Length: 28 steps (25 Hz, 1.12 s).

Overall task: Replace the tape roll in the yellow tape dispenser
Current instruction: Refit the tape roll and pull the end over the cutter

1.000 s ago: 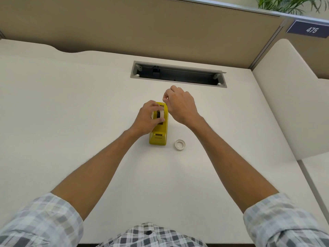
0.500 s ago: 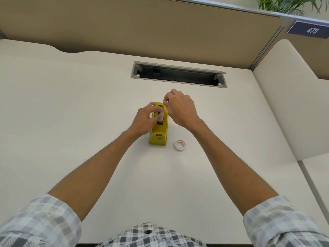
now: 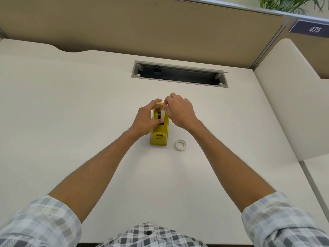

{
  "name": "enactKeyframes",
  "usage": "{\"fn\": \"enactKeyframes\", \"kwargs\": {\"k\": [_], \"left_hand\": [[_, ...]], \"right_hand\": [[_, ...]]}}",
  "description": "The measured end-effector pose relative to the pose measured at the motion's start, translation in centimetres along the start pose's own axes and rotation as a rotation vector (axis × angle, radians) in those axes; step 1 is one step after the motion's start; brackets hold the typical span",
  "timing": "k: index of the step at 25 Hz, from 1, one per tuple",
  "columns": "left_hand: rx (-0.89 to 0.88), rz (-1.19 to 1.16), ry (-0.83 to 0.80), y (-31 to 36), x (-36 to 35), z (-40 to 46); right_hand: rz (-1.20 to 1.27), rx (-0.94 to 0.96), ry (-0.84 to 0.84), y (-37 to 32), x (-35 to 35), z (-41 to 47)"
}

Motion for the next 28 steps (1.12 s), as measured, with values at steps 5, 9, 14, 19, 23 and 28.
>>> {"fn": "enactKeyframes", "kwargs": {"k": [5, 9, 14, 19, 23, 28], "left_hand": [[-0.053, 0.047, -0.037, 0.6, -0.3, 0.5], [-0.072, 0.070, -0.029, 0.7, -0.4, 0.4], [-0.109, 0.102, -0.026, 0.5, -0.7, 0.3], [-0.135, 0.152, -0.006, 0.2, -0.5, 0.6], [-0.123, 0.163, -0.004, 0.1, -0.5, 0.6], [-0.112, 0.131, 0.004, 0.0, -0.3, 0.5]], "right_hand": [[-0.028, 0.013, -0.012, -0.2, -0.6, -0.1], [-0.025, 0.010, -0.021, -0.1, -0.7, -0.2], [0.006, -0.016, -0.030, -0.1, -0.8, -0.2], [0.140, -0.141, -0.049, 0.3, -1.1, 0.0], [0.286, -0.197, -0.057, 0.8, -1.3, -0.2], [0.393, -0.160, -0.182, 1.3, -1.4, -1.1]]}}
Point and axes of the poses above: each hand's wrist, its own z-axis towards the middle knuckle, its own x-axis out of the back of the hand, y = z × x, the point moved 3 cm from there along z, towards the middle knuckle, and after that the axes turned 14 degrees about -x, right-handed, at the moved point
